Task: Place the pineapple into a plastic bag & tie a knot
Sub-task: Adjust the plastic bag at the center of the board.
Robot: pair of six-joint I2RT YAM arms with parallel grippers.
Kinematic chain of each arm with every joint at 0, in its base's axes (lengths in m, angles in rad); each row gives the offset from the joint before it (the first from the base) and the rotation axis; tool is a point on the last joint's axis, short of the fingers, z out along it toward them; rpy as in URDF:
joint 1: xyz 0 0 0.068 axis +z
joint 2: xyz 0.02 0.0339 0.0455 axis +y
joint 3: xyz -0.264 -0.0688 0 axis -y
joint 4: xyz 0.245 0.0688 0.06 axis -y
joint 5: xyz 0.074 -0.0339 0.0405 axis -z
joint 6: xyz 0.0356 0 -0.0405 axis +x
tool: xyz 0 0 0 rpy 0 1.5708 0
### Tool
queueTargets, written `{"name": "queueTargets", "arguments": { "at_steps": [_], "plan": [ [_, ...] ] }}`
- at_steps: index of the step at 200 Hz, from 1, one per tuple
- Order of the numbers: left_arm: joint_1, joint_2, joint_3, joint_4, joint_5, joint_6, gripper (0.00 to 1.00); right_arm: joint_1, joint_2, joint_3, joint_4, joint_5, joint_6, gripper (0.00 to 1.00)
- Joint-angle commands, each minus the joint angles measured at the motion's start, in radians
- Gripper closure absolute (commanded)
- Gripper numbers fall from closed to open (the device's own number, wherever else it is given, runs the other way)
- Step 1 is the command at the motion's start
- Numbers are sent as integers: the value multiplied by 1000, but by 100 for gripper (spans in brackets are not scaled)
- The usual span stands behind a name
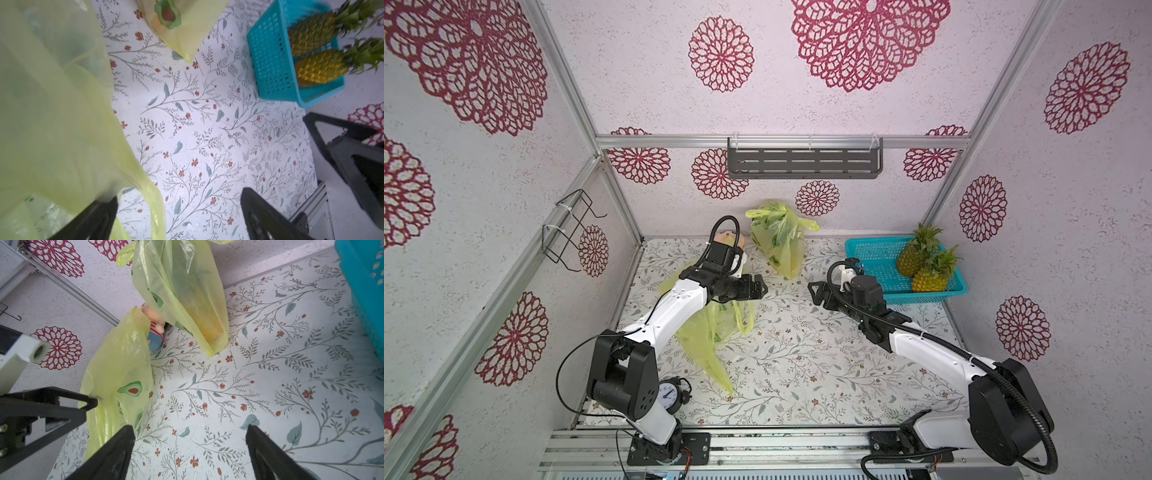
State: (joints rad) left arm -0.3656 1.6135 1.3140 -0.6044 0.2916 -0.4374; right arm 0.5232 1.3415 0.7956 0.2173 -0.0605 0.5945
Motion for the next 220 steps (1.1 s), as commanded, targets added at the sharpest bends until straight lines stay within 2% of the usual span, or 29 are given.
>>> {"name": "queueTargets", "arguments": {
  "at_steps": [1, 30, 71, 100, 132, 153, 181, 211, 220],
  "plan": [
    [16, -88, 25, -5, -55, 89, 3, 45, -20, 1, -55, -30, -23, 12],
    [63, -157, -7, -22, -39, 126, 3, 159, 64, 49, -71, -24, -39, 13],
    [162, -295, -106, 65, 17, 84, 3, 310, 223, 187, -46, -53, -96, 13],
    [209, -377, -177, 94, -114, 61, 3, 343, 323, 240, 12, -81, -68, 14],
    [236, -413, -226, 62, -291, 35, 3, 348, 424, 319, -30, -75, -53, 16],
    [244, -419, -256, 55, -318, 32, 3, 345, 478, 352, -22, -120, -27, 18],
    [235, -423, -338, 100, -325, -18, 0, 338, 549, 389, 66, -242, 47, 29],
    [204, -443, -481, 226, -321, -102, 1, 295, 608, 379, 232, -360, 194, 50],
    [193, -447, -510, 259, -301, -103, 2, 279, 613, 371, 284, -380, 228, 59]
  ]
}}
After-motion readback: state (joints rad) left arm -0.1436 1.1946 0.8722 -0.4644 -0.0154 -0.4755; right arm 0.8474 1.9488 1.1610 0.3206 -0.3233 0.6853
